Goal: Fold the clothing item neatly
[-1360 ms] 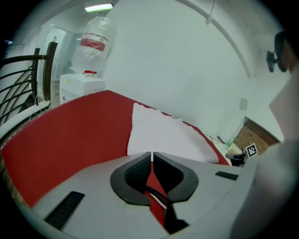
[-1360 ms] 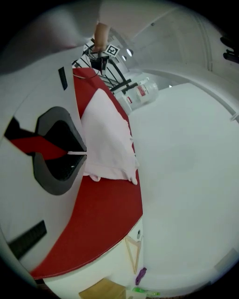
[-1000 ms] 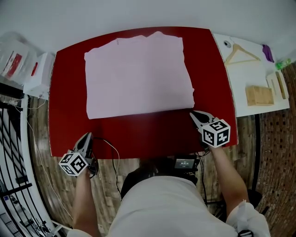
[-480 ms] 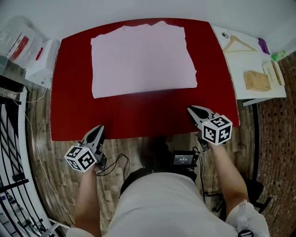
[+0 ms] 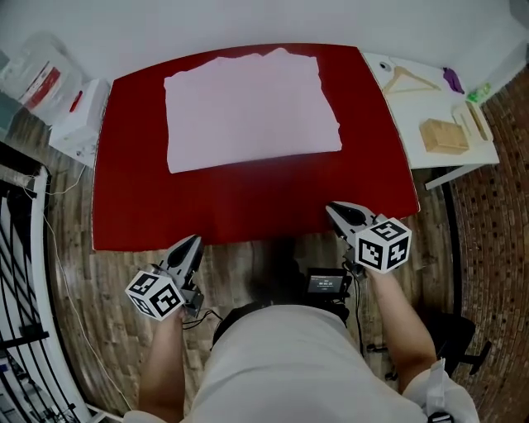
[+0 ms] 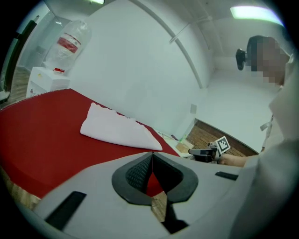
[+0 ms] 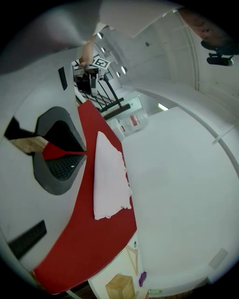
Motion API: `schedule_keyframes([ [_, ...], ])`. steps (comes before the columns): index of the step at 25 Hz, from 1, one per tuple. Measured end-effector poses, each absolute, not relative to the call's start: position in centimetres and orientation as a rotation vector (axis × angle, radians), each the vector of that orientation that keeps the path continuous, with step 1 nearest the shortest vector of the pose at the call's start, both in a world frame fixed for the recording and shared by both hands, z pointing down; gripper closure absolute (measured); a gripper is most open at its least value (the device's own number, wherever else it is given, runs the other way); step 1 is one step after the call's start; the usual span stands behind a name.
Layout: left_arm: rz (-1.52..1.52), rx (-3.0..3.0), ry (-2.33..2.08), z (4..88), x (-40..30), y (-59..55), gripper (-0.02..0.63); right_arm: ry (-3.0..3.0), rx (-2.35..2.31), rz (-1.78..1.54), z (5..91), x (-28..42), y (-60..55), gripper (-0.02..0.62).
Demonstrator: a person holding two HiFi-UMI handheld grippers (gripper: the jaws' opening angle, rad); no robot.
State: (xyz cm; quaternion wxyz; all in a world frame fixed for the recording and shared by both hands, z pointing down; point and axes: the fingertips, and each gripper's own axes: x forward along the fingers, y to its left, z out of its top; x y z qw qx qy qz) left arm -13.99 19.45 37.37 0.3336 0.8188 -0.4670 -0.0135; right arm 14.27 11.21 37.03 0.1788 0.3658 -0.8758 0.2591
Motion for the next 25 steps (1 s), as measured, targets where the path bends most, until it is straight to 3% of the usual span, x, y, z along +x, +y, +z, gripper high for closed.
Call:
schedule_keyframes([
  [25,-0.044,2.315,-1.042,31.0,-6.4,26.3,0.6,-2.51,1.154,0.61,31.5,15.6,19.2,0.571],
])
